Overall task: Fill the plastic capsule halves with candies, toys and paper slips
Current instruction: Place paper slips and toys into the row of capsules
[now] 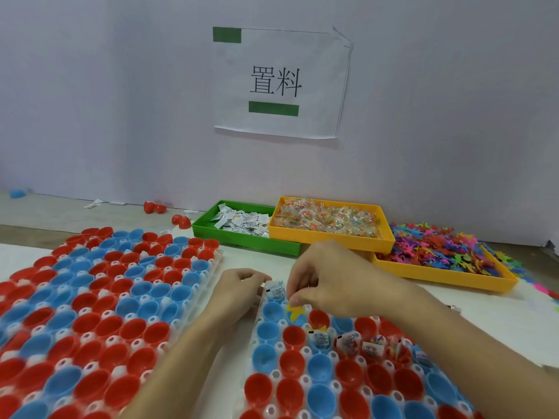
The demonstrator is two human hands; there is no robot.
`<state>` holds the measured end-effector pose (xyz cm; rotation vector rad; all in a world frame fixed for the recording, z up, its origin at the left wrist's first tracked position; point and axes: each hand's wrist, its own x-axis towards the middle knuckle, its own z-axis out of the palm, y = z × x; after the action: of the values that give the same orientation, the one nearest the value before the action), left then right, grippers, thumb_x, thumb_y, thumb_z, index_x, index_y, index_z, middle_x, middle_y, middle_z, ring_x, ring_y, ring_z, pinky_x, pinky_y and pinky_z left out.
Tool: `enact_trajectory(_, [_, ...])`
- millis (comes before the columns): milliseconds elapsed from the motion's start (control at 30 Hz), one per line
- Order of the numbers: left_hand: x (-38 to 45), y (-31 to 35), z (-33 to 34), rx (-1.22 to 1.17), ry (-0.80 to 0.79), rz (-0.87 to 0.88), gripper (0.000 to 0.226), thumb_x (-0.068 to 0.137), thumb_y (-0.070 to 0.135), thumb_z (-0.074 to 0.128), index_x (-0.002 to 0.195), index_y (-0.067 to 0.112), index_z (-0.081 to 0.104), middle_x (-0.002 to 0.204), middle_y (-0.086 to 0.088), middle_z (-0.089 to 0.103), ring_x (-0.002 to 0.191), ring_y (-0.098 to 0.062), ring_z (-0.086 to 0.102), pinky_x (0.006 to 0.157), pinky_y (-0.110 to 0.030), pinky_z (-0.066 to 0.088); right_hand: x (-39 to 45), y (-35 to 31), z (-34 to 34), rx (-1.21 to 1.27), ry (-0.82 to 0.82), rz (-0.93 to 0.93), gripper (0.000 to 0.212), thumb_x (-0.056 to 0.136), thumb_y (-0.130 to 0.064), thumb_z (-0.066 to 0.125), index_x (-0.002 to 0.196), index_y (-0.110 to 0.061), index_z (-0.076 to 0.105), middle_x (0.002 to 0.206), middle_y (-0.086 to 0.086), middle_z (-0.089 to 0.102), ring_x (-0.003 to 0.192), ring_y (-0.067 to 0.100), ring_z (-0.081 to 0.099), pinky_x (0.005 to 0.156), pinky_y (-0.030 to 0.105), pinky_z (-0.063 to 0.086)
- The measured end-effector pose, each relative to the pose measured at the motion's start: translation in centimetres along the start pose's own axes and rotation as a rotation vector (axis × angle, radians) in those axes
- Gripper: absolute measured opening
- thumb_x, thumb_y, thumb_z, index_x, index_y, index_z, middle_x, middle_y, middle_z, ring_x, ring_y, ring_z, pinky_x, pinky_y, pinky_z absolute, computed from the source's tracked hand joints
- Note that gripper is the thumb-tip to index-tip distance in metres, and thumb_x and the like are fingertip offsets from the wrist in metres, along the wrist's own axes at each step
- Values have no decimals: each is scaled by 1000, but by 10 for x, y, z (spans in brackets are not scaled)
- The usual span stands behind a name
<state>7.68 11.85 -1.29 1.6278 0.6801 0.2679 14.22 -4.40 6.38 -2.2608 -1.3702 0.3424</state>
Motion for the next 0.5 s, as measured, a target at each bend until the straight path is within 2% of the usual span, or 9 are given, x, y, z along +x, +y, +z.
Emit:
enact_trajectory(167, [2, -1, 0, 34, 1, 11, 22, 99, 17, 52, 93, 17, 73, 79, -4, 72, 58, -9, 69, 50, -20, 54, 3, 1, 11, -61, -79, 23, 1, 85, -17, 79, 84, -18, 80, 78, -7, 76, 69, 2, 70, 69, 20, 59])
enact_trajectory(400, [3, -2, 0, 38, 8, 25, 22, 99, 18, 53, 88, 21, 72, 77, 1, 71, 54, -5, 68, 47, -16, 49, 4, 4, 19, -60, -111, 27, 2, 84, -18, 78, 85, -20, 80, 78, -8, 77, 67, -2, 68, 62, 12, 50])
enact_trajectory(500, [3, -2, -1, 57, -3, 25, 21, 100, 20, 52, 91, 23, 72, 82, 2, 71, 65, -8, 69, 48, -16, 50, 4, 4, 21, -66, -109, 25, 2, 85, -22, 78, 86, -22, 80, 80, -10, 76, 68, -2, 66, 59, 11, 47])
